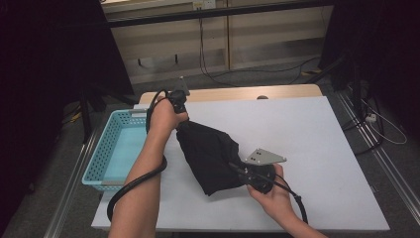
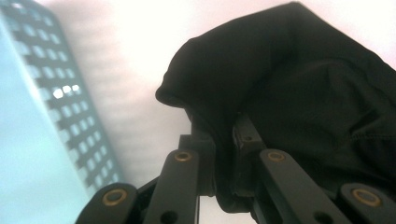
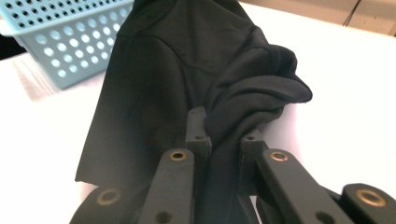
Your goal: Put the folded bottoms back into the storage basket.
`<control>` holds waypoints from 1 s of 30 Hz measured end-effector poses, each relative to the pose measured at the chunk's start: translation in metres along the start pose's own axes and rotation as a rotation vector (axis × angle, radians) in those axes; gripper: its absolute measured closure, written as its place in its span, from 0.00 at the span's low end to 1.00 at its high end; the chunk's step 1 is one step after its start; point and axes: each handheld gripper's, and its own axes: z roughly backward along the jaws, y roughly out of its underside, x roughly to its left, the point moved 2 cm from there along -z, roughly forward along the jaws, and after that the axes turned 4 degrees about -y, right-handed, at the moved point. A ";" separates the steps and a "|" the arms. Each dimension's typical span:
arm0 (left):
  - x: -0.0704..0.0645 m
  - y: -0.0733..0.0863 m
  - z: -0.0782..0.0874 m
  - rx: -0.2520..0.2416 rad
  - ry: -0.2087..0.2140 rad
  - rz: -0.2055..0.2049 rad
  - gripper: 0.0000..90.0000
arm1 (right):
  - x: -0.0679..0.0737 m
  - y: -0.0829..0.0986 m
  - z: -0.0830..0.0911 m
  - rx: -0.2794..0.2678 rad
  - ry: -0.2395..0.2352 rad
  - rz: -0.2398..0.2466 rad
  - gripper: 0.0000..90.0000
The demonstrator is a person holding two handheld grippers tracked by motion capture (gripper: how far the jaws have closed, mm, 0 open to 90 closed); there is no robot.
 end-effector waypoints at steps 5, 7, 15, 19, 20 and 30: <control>0.003 -0.002 0.017 0.013 -0.018 -0.007 0.92 | 0.006 -0.010 -0.001 -0.024 -0.016 0.011 0.89; 0.005 -0.003 0.022 0.012 -0.025 -0.006 0.92 | 0.007 -0.013 -0.001 -0.038 -0.017 0.008 0.89; 0.010 -0.002 0.039 0.013 -0.039 -0.009 0.92 | 0.008 -0.027 -0.003 -0.079 -0.015 0.020 0.89; 0.014 -0.002 0.047 0.010 -0.047 -0.003 0.92 | 0.010 -0.032 -0.004 -0.094 -0.026 0.015 0.89; 0.015 -0.001 0.049 0.016 -0.049 -0.007 0.92 | 0.010 -0.033 -0.004 -0.102 -0.026 0.017 0.89; 0.027 0.001 0.081 -0.009 -0.060 0.008 0.92 | 0.022 -0.056 -0.005 -0.140 -0.052 0.038 0.89</control>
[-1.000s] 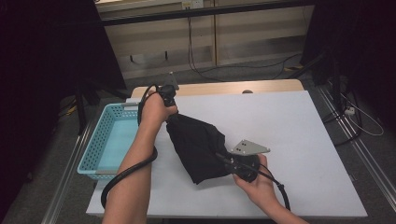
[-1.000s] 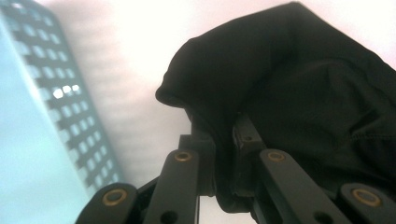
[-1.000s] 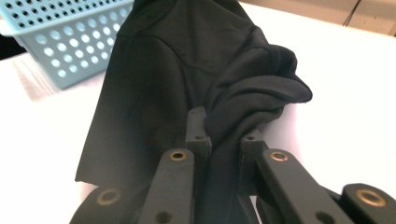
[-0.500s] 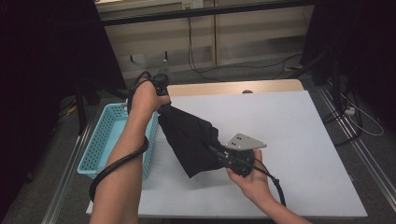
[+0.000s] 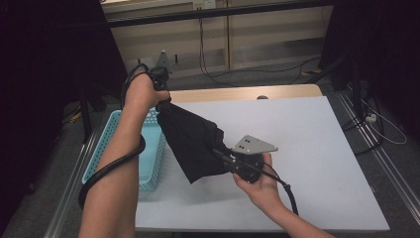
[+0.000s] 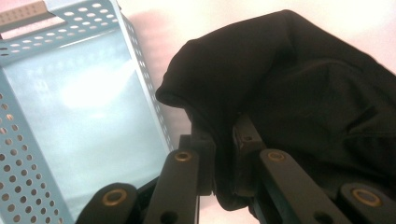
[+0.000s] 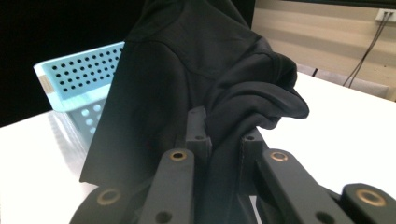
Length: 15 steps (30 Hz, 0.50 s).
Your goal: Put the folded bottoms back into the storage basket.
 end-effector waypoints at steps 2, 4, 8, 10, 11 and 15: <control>0.004 0.001 0.006 0.001 -0.005 0.003 0.92 | 0.003 -0.004 -0.003 0.004 -0.006 0.009 0.89; 0.007 0.002 0.013 -0.003 -0.012 0.003 0.92 | 0.007 -0.009 -0.006 0.005 -0.011 0.014 0.89; 0.017 0.004 0.030 -0.023 -0.031 0.021 0.92 | 0.016 -0.023 -0.012 -0.019 -0.025 0.021 0.89; 0.023 0.005 0.038 -0.025 -0.041 0.024 0.92 | 0.020 -0.029 -0.016 -0.035 -0.035 0.019 0.89; 0.026 0.006 0.042 -0.032 -0.045 0.027 0.92 | 0.022 -0.032 -0.018 -0.041 -0.038 0.020 0.89; 0.040 0.010 0.052 -0.055 -0.054 0.041 0.92 | 0.032 -0.043 -0.028 -0.062 -0.058 0.025 0.89</control>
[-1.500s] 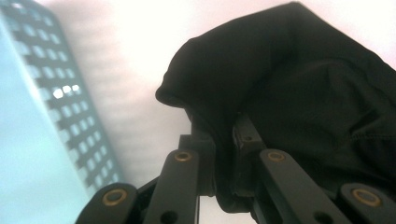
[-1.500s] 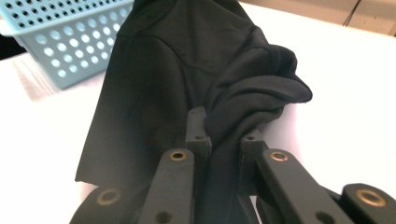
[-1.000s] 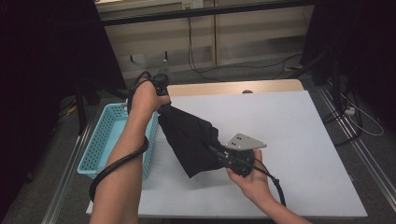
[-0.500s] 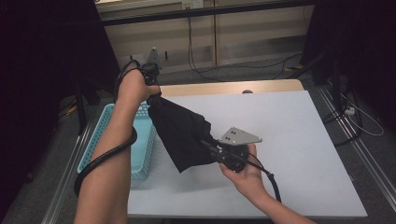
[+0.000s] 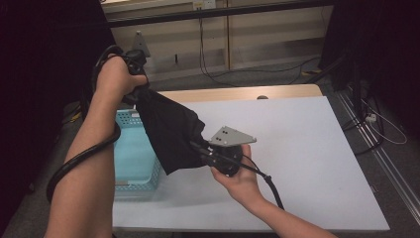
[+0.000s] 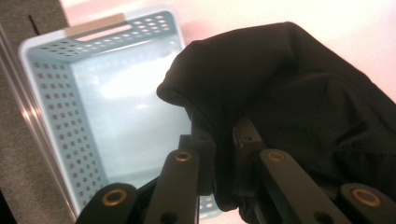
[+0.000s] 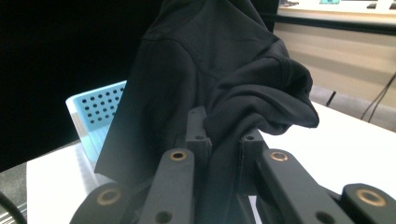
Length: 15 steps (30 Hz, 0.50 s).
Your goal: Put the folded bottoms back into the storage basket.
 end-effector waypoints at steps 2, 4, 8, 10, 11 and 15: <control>0.009 0.002 0.002 0.002 -0.004 0.000 0.92 | 0.005 -0.004 -0.007 -0.008 -0.014 0.005 0.89; 0.017 0.004 0.003 0.005 -0.004 0.010 0.92 | 0.010 -0.007 -0.015 -0.012 -0.032 -0.003 0.89; 0.035 0.011 0.005 -0.009 -0.011 0.028 0.92 | 0.022 -0.011 -0.033 -0.018 -0.061 0.003 0.89; 0.045 0.015 0.005 -0.005 -0.012 0.040 0.92 | 0.027 -0.012 -0.041 -0.012 -0.075 -0.003 0.89; 0.050 0.017 0.005 -0.006 -0.015 0.042 0.92 | 0.028 -0.012 -0.045 -0.009 -0.076 0.001 0.89; 0.073 0.022 0.000 -0.007 -0.019 0.071 0.92 | 0.036 -0.011 -0.060 -0.008 -0.092 0.002 0.89</control>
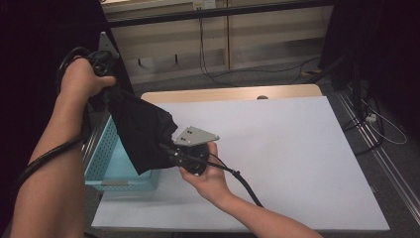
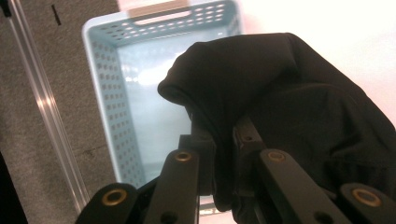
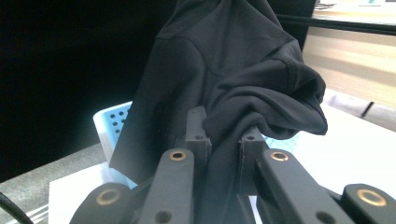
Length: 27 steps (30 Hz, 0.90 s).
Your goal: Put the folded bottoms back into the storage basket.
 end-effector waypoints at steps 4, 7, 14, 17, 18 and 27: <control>0.026 0.000 -0.007 -0.034 -0.033 0.042 0.92 | 0.010 -0.006 -0.027 -0.012 -0.017 0.004 0.88; 0.047 0.002 -0.016 -0.149 -0.120 0.061 0.64 | 0.019 -0.006 -0.059 0.029 -0.051 0.027 0.52; 0.046 0.021 -0.059 -0.202 -0.071 -0.001 0.24 | -0.004 0.018 -0.033 0.182 -0.016 0.050 0.39; 0.040 0.028 -0.076 -0.201 -0.036 -0.012 0.23 | -0.022 0.025 -0.013 0.174 -0.020 0.021 0.36; 0.038 0.031 -0.080 -0.204 -0.026 -0.006 0.23 | -0.027 0.028 -0.006 0.172 -0.014 0.020 0.35; 0.023 0.047 -0.105 -0.228 0.017 -0.023 0.19 | -0.061 0.053 0.038 0.195 0.013 -0.006 0.24</control>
